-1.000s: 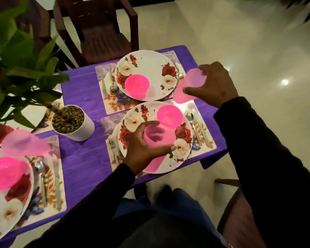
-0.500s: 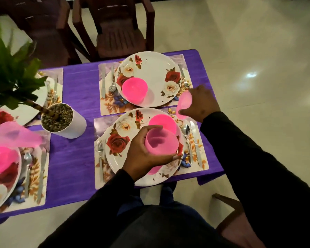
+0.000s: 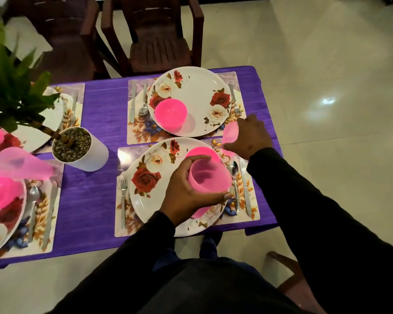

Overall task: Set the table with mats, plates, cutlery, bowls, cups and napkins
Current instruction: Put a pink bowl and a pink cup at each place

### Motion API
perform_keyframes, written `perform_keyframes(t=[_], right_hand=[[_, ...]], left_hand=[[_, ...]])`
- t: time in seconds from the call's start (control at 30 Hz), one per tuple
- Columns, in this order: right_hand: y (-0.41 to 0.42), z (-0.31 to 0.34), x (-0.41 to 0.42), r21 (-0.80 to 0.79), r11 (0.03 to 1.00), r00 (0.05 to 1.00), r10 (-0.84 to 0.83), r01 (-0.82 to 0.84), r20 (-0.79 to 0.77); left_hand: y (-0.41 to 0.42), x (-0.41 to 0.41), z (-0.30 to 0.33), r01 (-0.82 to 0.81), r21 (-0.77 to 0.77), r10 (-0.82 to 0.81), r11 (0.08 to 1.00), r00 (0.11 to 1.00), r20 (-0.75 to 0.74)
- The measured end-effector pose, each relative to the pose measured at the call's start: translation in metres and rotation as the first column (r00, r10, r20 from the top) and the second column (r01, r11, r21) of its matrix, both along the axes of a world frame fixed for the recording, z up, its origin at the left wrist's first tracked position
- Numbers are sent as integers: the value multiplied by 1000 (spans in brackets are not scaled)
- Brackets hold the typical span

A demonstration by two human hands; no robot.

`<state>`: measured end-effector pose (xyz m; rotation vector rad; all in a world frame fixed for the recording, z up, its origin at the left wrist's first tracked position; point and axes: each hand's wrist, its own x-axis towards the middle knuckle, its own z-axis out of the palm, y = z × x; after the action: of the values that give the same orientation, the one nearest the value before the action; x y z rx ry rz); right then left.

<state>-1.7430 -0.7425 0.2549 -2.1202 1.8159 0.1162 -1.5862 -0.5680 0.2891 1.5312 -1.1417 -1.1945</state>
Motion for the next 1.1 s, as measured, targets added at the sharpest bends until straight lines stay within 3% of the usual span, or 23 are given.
perform_keyframes(t=[0.13, 0.27, 0.37, 0.43, 0.5, 0.57, 0.67, 0.87, 1.1], right_hand=[[1, 3, -3, 17, 1000, 1000, -12, 13, -18], [4, 20, -7, -188, 982, 999, -19, 13, -30], [5, 41, -7, -248, 969, 987, 29, 12, 160], [8, 59, -3, -147, 988, 933, 88, -38, 349], [16, 78, 4, 7, 981, 888, 173, -194, 425], [27, 92, 10, 129, 923, 868, 285, -363, 407], [36, 101, 16, 187, 870, 860, 375, -455, 347], [47, 112, 21, 152, 872, 860, 406, -466, 308], [55, 122, 4, 102, 909, 897, 372, -404, 237]], left_hand=[[-4, -1, 3, -7, -22, 7, 1000, 1000, 5], [-7, -6, 4, -31, -40, 31, 999, 1000, 2], [-11, -15, 2, -65, -57, 65, 996, 998, 7], [-14, -23, 2, -98, -63, 99, 993, 995, 18], [-18, -31, 3, -134, -73, 137, 988, 990, 31], [-21, -37, 4, -170, -77, 175, 982, 982, 73], [-24, -39, 3, -197, -117, 214, 973, 963, 166], [-28, -34, -3, -271, -135, 287, 953, 950, 120], [-29, -43, -6, -204, -169, 221, 964, 971, 93]])
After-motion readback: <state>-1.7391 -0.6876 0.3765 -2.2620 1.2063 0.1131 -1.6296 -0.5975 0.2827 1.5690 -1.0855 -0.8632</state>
